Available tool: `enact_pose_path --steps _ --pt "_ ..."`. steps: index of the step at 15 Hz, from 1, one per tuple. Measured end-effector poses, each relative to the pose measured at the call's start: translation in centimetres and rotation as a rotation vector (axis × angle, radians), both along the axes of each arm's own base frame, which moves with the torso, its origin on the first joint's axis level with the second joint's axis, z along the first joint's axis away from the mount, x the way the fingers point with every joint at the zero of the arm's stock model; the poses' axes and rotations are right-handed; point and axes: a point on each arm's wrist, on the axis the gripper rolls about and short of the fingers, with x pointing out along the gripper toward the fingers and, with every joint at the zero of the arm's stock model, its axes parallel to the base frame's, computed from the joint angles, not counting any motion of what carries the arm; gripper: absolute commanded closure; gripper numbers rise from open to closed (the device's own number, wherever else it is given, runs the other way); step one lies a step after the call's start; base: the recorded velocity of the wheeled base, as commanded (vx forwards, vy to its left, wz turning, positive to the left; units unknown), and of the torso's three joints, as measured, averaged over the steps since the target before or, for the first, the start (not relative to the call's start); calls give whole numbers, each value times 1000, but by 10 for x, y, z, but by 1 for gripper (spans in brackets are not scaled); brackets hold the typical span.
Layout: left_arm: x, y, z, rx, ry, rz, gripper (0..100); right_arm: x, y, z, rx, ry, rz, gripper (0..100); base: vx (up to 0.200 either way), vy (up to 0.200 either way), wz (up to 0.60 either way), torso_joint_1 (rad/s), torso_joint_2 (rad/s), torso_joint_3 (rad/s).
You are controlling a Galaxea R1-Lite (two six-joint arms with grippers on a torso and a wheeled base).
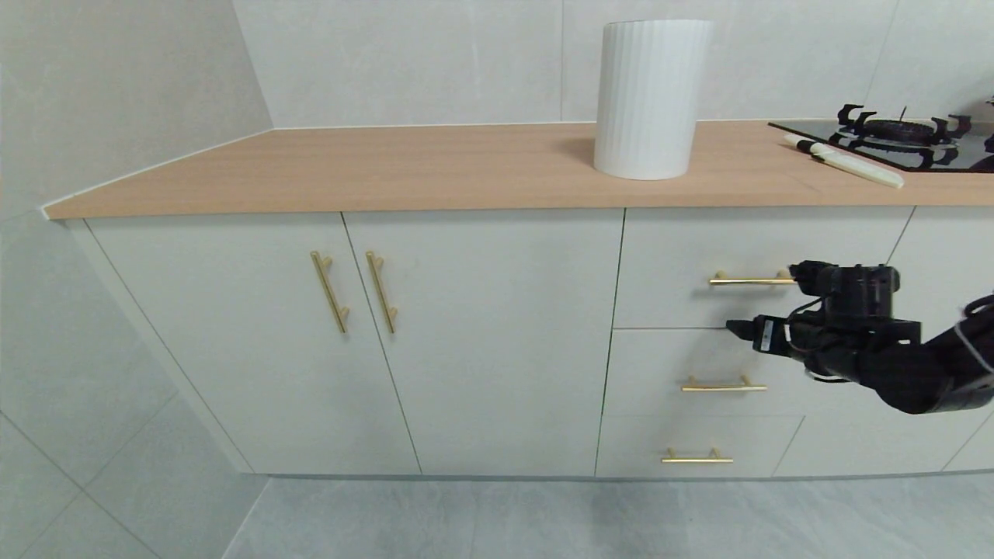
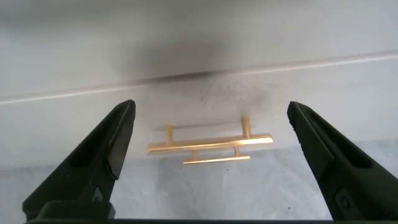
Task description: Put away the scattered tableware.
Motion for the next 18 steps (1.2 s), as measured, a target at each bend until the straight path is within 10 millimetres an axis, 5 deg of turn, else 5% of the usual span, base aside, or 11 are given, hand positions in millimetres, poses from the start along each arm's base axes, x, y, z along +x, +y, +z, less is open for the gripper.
enact_pose_path --steps 4,8,14,18 --pt "0 0 0 0 0 0 0 -89 -5 54 -27 -138 -14 0 0 0 0 0 0 0" --pt "0 0 0 0 0 0 0 -202 -12 97 -103 -350 -38 0 0 0 0 0 0 0" --pt "0 0 0 -1 0 0 0 -331 -20 81 -287 -389 -73 0 0 0 0 0 0 0" --pt "0 0 0 -1 0 0 0 -381 -25 57 -389 -387 -173 0 0 0 0 0 0 0"
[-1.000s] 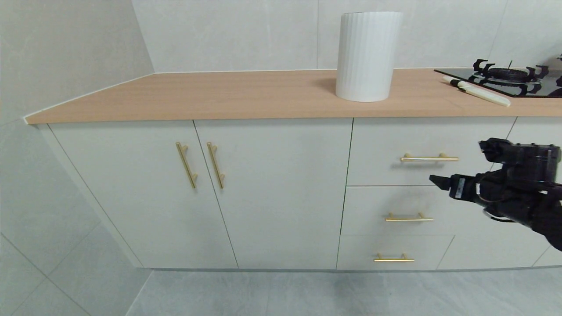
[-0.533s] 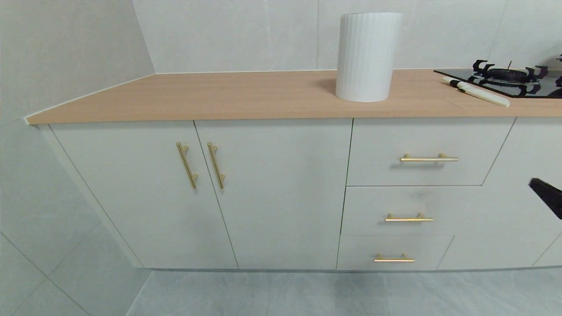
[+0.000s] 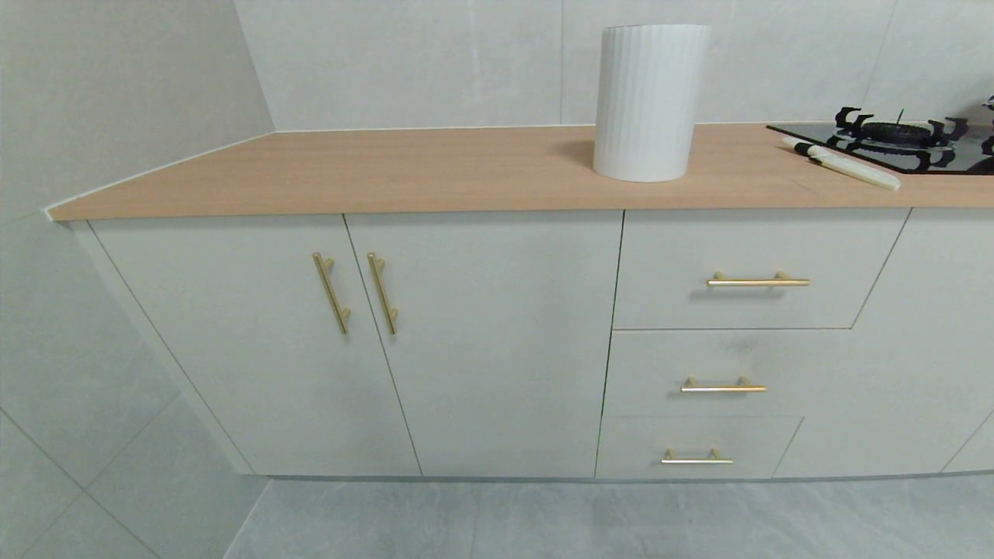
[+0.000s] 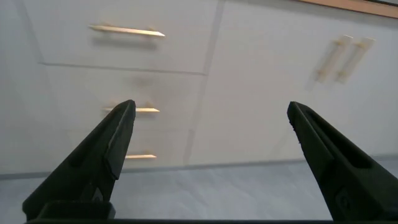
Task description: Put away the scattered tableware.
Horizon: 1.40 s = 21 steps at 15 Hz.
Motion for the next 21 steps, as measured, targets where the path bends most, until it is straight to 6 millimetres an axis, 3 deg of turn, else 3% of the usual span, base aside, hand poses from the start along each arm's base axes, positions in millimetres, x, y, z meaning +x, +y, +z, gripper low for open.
enact_pose_path --steps 6,11,14,21 --pt "0 0 0 0 0 0 0 -31 -1 -31 -4 -68 -58 0 0 0 0 0 0 0" --pt "0 0 0 0 0 0 0 -15 3 -72 151 -79 119 0 0 0 0 0 0 0" --pt "0 0 0 0 0 1 0 -13 6 -84 196 -2 235 0 0 0 0 0 0 0" --pt "0 0 0 0 0 1 0 -13 7 -86 203 11 253 0 0 0 0 0 0 0"
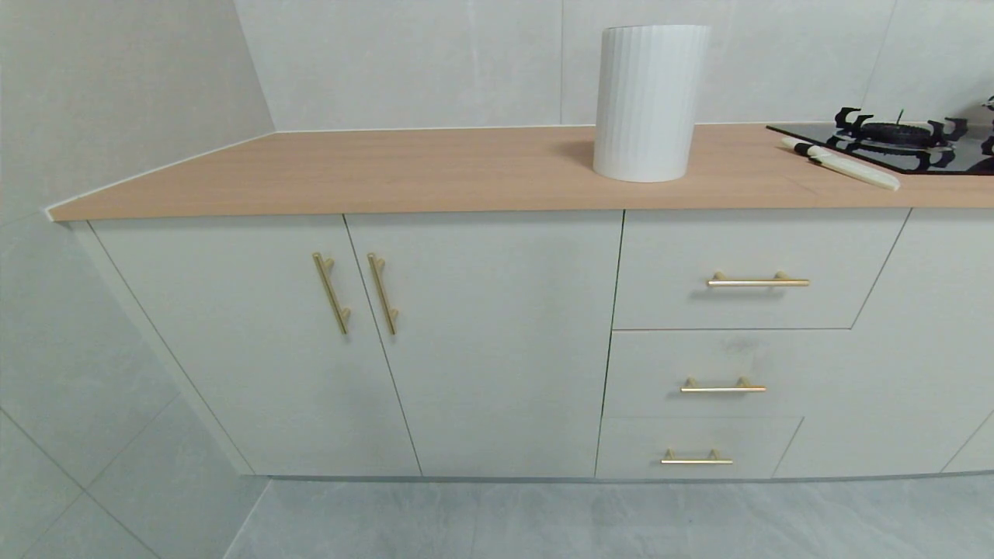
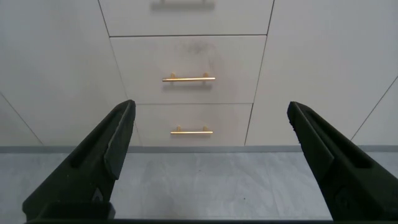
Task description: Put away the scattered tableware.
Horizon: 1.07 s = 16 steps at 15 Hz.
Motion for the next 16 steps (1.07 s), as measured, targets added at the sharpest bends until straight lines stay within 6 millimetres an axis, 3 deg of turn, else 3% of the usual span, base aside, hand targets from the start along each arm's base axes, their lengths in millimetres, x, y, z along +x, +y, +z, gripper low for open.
enact_pose_path --steps 9,16 --pt "0 0 0 3 -1 -10 0 0 0 0 -1 1 1 0 0 0 0 0 0 0" --pt "0 0 0 2 -2 -16 0 0 0 0 -1 2 3 0 200 0 0 2 2 0"
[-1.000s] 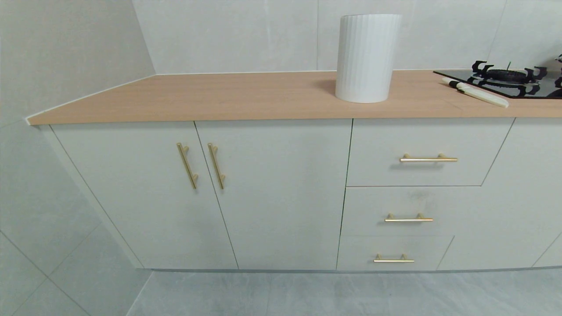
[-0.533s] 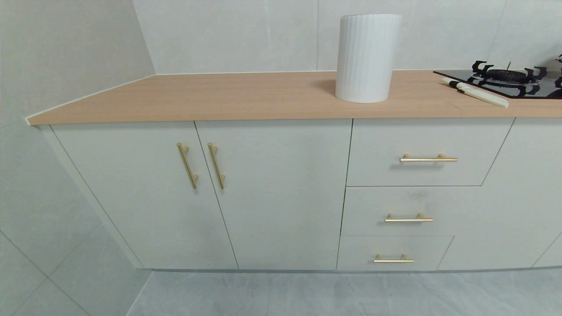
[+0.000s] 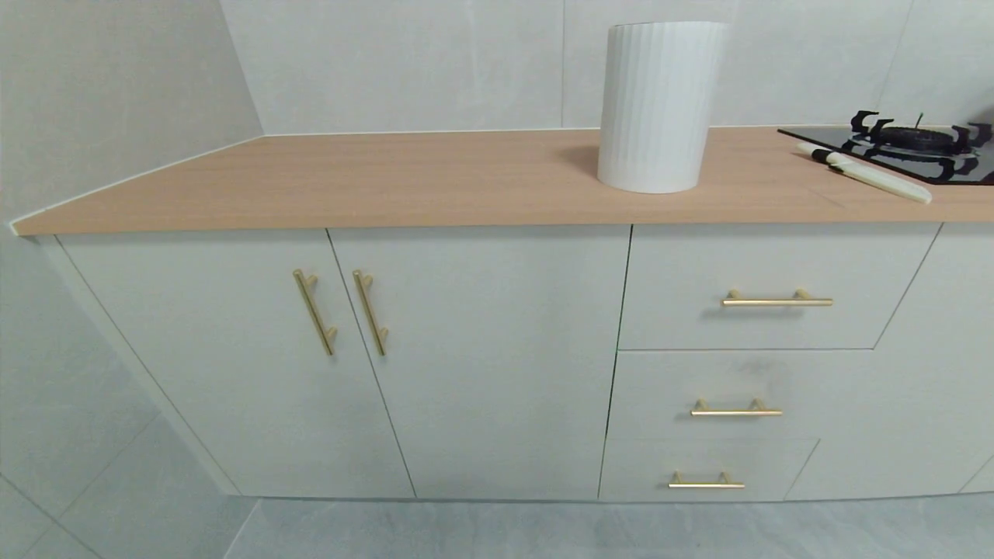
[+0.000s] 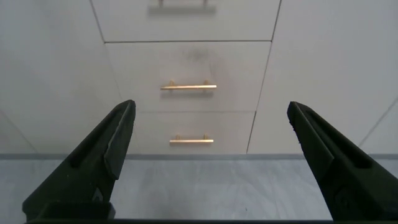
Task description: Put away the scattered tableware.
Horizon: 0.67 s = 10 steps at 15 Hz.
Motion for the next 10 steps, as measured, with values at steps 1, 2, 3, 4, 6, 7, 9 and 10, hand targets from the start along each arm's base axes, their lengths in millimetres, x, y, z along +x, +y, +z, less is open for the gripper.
enact_pose_path --steps 1,2,3,4,6,7,9,10 --pt "0 0 0 0 0 1 0 0 0 0 0 0 0 0 200 0 0 2 7 -2" --pt "0 0 0 0 0 1 0 0 0 0 0 1 0 0 200 0 0 2 -2 2" --pt "0 0 0 0 1 1 0 0 0 0 1 1 0 0 200 0 0 7 -2 2" --pt "0 0 0 0 0 1 0 0 0 0 0 1 0 0 200 0 0 -2 7 2" --pt "0 0 0 0 0 1 0 0 0 0 1 1 0 0 100 0 0 1 1 -1" --pt "0 0 0 0 0 1 0 0 0 0 1 1 0 0 0 0 0 0 0 0" --pt "0 0 0 0 0 2 0 0 0 0 1 1 0 0 0 0 0 0 0 0" --pt "0 0 0 -1 -2 2 0 0 0 0 1 1 0 0 0 0 -600 2 2 2"
